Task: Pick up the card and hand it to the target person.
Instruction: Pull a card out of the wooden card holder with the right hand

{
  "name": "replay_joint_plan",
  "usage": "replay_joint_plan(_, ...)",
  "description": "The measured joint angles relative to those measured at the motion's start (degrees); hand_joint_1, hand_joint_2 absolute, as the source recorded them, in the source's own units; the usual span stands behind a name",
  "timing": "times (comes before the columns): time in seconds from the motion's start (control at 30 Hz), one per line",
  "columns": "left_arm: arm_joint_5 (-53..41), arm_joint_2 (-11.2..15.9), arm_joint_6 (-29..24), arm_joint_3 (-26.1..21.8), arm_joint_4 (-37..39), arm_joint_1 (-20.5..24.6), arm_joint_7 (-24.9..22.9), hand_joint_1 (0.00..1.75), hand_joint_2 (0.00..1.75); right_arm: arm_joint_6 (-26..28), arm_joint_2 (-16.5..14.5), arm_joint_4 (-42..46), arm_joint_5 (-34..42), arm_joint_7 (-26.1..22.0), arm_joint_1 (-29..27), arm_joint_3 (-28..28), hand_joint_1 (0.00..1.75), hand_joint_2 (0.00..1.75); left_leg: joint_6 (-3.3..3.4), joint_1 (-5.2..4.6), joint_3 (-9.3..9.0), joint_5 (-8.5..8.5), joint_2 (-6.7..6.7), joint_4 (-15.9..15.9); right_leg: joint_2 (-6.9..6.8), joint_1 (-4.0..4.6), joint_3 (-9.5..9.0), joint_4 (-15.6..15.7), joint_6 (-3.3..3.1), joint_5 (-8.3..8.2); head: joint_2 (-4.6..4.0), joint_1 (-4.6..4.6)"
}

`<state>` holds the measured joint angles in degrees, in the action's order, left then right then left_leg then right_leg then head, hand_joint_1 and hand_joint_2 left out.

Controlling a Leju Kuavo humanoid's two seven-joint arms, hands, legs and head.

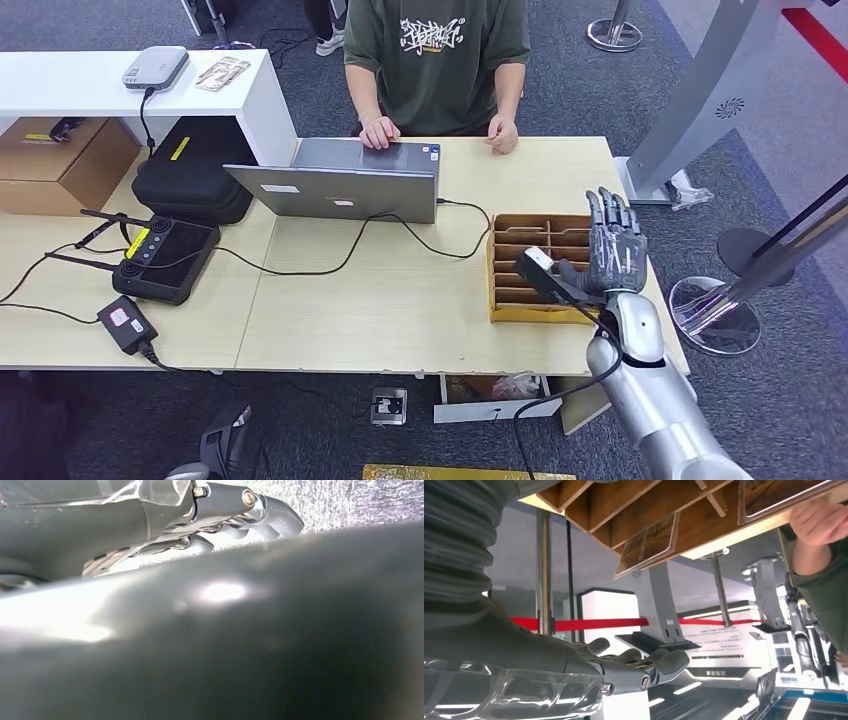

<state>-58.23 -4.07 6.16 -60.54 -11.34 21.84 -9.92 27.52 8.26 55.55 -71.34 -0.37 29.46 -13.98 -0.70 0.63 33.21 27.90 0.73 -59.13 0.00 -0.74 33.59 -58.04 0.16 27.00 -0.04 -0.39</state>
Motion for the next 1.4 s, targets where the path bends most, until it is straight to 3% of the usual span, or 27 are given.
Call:
replay_joint_plan(0.67,1.05,0.17,0.00,0.73,0.00,-0.29,0.20,0.00,0.00,-8.54,1.64,-2.56,-4.17,3.46,6.42,-4.33,0.00,1.75,0.00,0.01,0.01,0.00,0.01,0.00,-0.01,0.00,0.00,-0.01,0.00,0.00,0.00,0.01)
replay_joint_plan(1.03,1.58,0.38,0.00,0.82,0.00,-0.47,0.20,0.00,0.00,-8.06,1.69,-10.17,-3.83,3.72,11.78,-4.99,0.00,1.75,0.02,0.01,0.00,-0.02,0.01,-0.01,-0.01,0.01,0.00,-0.01,0.00,-0.01,0.00,0.00)
replay_joint_plan(1.4,1.79,0.42,0.00,1.05,0.00,-0.50,0.20,0.00,0.00,-7.98,2.23,-12.61,-3.03,3.57,12.38,-4.99,0.10,1.75,0.02,0.00,0.00,-0.02,0.01,-0.01,-0.01,0.00,0.00,0.00,0.00,-0.01,0.00,0.00)
